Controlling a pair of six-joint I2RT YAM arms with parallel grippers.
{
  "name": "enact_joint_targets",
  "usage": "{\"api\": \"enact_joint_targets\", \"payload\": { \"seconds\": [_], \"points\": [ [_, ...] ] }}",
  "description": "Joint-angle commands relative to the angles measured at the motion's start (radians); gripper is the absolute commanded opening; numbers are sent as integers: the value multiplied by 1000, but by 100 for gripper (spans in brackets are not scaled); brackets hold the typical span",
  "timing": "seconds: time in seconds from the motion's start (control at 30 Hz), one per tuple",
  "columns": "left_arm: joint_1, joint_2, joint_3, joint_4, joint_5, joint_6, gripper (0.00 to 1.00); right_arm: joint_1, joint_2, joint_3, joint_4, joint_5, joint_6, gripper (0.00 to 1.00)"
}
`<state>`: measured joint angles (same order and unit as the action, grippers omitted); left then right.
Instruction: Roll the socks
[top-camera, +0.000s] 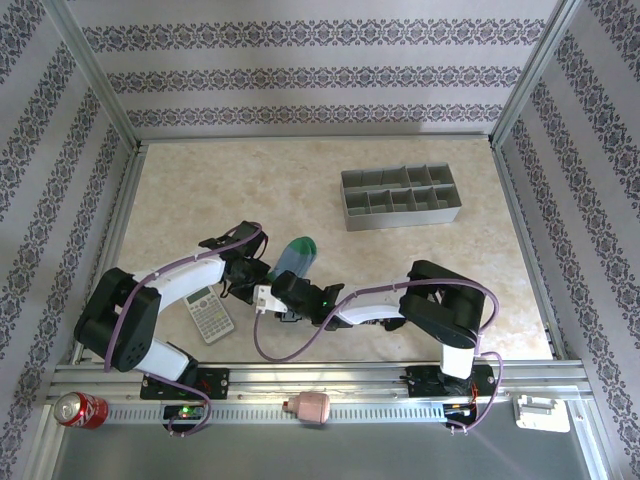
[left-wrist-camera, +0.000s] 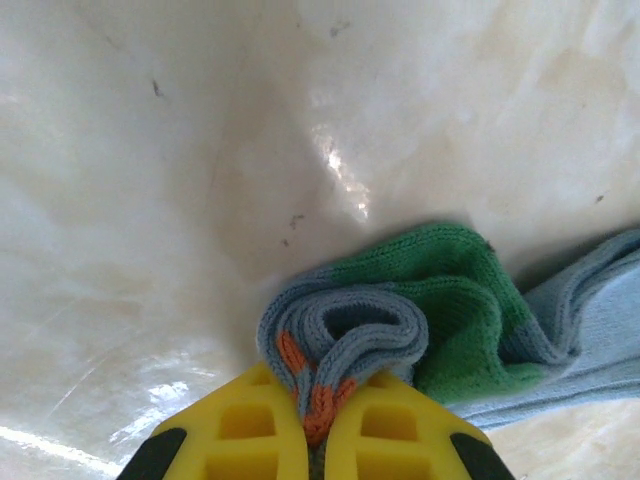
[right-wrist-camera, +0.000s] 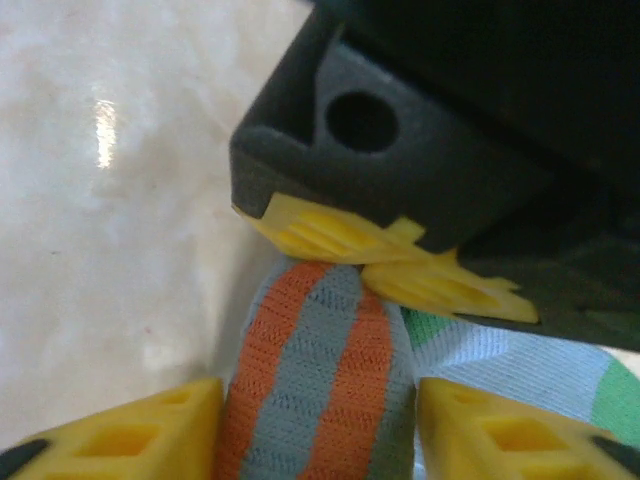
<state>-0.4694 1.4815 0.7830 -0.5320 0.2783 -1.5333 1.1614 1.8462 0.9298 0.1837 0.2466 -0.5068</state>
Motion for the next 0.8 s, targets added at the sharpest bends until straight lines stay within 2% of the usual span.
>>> {"api": "enact_joint_targets", "payload": {
  "seconds": [0.0,0.17,0.2,0.23,0.37,0.47,0.6,0.77],
  "points": [
    [-18,23,-2,-112,-1,-10,0,6,43,36,-19,66,-64,34],
    [-16,3,3,-102,-3,-15,0,3,45,19,-55,58,-38,0],
    [-16,-10,6,-104,-10,-15,0,2,37,6,-66,44,-28,0],
    [-15,-26,8,-107,-20,-15,6,0,28,-3,-75,26,-15,0],
    [-2,-115,0,-105,-54,-31,40,-35,-10,-58,-115,-104,99,0],
    [23,-178,-18,-105,-70,-31,57,-76,-11,-97,-124,-241,186,0],
    [58,-253,-39,-94,-97,-12,64,-112,5,-143,-107,-364,275,0],
    [62,-281,-75,15,-44,23,60,-164,24,-177,-78,-486,348,0]
  ]
}}
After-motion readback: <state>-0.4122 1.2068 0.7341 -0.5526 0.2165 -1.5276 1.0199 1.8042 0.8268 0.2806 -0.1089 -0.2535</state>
